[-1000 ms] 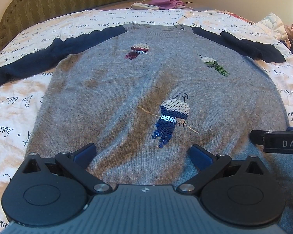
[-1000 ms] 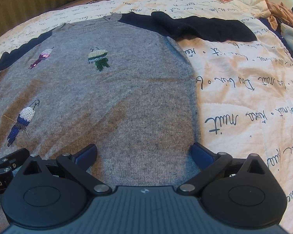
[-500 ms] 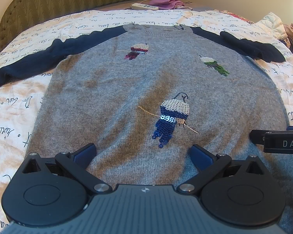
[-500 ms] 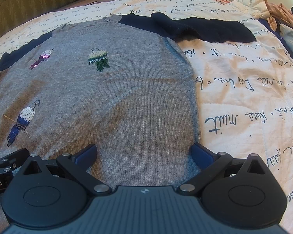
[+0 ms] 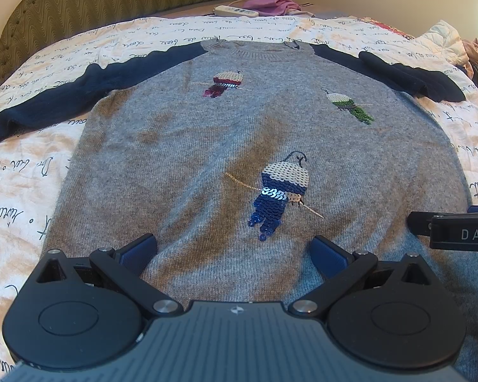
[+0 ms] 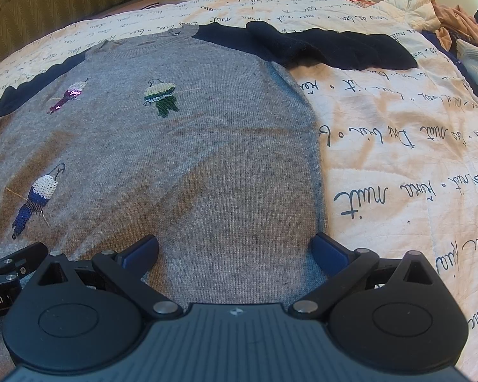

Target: Fold small clothes

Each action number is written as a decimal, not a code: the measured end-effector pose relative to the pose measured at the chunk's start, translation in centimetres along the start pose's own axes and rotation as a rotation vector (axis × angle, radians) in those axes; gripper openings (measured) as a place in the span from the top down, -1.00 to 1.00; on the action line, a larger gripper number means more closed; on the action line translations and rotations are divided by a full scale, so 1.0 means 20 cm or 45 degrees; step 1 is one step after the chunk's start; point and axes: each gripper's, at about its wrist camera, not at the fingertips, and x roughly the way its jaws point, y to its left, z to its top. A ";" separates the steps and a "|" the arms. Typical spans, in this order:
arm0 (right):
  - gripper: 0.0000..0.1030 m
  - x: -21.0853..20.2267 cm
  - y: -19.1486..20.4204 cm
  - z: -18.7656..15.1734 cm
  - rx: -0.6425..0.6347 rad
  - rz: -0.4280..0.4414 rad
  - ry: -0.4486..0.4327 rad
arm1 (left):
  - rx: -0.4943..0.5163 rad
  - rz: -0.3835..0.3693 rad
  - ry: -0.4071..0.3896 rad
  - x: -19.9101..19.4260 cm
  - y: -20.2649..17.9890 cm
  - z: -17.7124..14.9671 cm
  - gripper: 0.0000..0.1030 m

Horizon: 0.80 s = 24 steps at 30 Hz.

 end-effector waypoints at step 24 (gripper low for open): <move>-1.00 -0.02 -0.01 -0.04 -0.008 0.019 -0.068 | 0.002 0.003 -0.001 0.00 0.00 0.00 -1.00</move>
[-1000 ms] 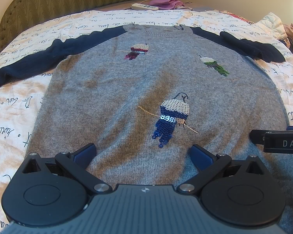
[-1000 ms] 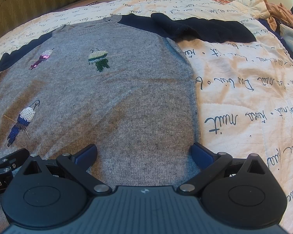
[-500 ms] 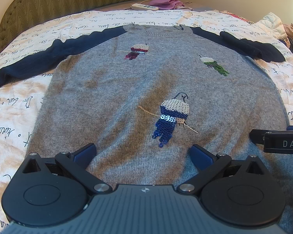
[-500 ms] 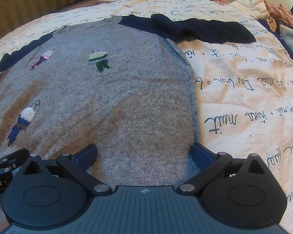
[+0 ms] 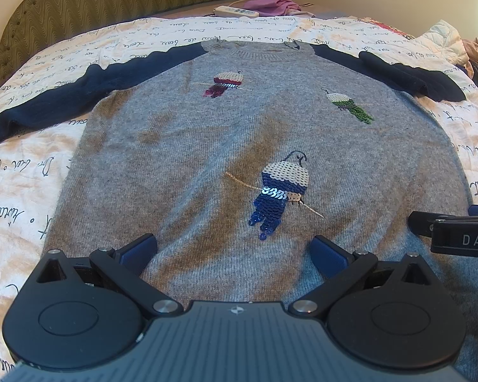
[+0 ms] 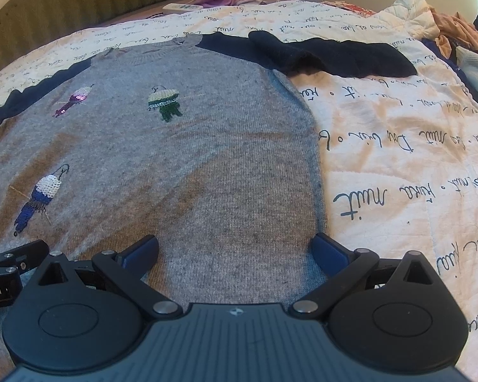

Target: Fold small clothes

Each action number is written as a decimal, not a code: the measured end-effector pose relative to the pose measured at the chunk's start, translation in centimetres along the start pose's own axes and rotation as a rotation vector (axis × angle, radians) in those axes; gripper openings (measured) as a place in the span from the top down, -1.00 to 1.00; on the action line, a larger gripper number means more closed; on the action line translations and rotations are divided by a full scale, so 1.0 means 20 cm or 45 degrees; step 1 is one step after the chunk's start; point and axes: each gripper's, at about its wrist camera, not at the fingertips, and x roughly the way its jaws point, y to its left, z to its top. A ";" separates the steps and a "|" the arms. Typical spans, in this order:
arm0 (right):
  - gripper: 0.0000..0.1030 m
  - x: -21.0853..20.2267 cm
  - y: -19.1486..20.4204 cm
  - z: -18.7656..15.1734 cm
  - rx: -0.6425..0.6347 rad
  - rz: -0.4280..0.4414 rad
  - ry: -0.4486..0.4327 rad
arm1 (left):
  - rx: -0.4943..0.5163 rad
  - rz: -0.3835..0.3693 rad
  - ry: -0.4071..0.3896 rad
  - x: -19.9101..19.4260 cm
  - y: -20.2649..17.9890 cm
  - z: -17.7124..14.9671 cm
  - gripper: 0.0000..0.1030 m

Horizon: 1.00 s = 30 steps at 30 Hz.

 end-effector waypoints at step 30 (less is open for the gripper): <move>-1.00 0.26 -1.21 0.85 0.693 0.313 -0.406 | -0.074 0.011 -0.009 0.20 0.06 0.26 -1.00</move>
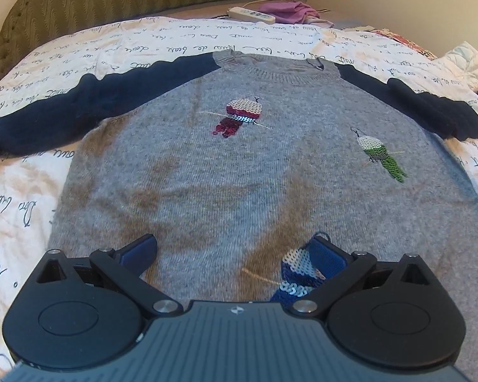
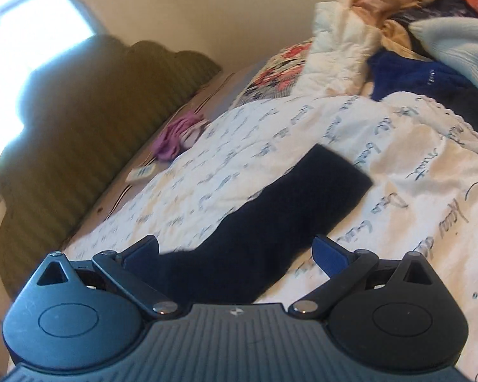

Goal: Fold small clothes
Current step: 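Grasp the cuff of a navy sleeve with the right gripper, then lay the held sleeve across the sweater body with the right gripper while the left gripper grasps the other sleeve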

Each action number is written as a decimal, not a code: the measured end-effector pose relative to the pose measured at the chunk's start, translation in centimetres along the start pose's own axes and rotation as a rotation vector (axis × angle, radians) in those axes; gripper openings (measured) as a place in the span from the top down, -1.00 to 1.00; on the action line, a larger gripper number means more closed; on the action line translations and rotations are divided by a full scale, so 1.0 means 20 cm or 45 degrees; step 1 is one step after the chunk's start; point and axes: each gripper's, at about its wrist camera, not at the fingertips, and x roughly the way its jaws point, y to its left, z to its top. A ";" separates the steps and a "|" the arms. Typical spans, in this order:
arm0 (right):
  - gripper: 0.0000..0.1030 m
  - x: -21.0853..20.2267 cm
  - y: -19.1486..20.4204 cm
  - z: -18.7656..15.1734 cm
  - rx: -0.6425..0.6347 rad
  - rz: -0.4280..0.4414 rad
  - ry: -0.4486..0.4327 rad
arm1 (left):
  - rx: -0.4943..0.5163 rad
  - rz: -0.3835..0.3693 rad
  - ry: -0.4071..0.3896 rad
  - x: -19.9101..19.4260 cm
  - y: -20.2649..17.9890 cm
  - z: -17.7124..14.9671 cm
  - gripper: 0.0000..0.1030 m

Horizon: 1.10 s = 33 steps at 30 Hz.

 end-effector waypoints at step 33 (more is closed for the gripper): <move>0.65 0.52 1.02 -0.79 -0.546 0.287 0.250 | -0.054 -0.119 -0.263 0.01 0.06 -0.11 -0.99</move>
